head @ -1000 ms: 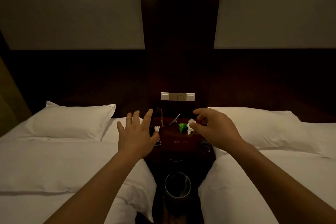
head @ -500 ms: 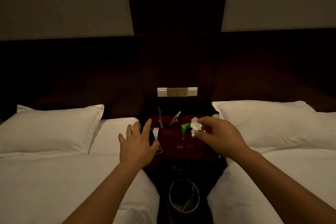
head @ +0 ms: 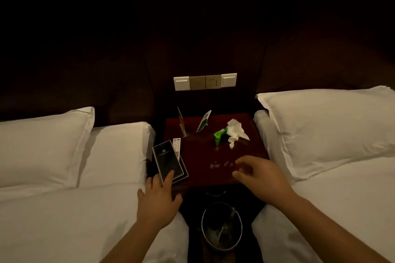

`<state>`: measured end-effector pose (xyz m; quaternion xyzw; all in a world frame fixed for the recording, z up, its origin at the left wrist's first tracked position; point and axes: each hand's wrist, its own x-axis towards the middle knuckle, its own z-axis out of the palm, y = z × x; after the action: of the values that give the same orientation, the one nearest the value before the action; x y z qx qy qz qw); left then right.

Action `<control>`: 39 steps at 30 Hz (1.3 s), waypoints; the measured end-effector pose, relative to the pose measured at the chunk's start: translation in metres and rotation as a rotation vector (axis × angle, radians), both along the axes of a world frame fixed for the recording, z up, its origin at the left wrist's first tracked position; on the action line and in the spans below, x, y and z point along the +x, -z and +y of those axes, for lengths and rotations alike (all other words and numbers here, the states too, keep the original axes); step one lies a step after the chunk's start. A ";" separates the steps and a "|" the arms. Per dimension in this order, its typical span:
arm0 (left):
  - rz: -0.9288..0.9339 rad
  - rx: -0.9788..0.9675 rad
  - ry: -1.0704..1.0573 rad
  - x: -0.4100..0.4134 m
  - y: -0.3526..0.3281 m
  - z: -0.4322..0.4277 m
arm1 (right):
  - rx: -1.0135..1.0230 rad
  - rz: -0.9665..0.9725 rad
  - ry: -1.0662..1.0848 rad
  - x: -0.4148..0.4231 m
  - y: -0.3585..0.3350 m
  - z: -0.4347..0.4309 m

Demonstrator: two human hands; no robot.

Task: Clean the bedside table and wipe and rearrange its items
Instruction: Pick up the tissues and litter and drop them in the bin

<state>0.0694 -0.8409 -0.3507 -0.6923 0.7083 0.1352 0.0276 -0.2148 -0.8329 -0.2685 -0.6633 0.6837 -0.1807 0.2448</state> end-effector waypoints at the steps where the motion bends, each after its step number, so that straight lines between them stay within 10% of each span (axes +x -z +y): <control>1: 0.009 0.012 -0.020 0.001 0.012 -0.009 | 0.026 -0.008 -0.004 -0.002 0.014 -0.012; 11: -0.008 0.031 0.122 -0.024 0.134 -0.096 | 0.226 -0.086 0.034 0.003 0.150 -0.115; 21: -0.111 0.041 0.455 -0.094 0.261 -0.198 | 0.004 -0.008 0.125 0.012 0.256 -0.214; 39: 0.070 -0.174 0.362 -0.087 0.306 -0.193 | 0.057 0.195 0.033 -0.008 0.283 -0.294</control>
<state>-0.0179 -1.0337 -0.6571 -0.5484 0.8307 0.0903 -0.0328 -0.2226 -1.1265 -0.5517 -0.6593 0.7199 -0.0999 0.1927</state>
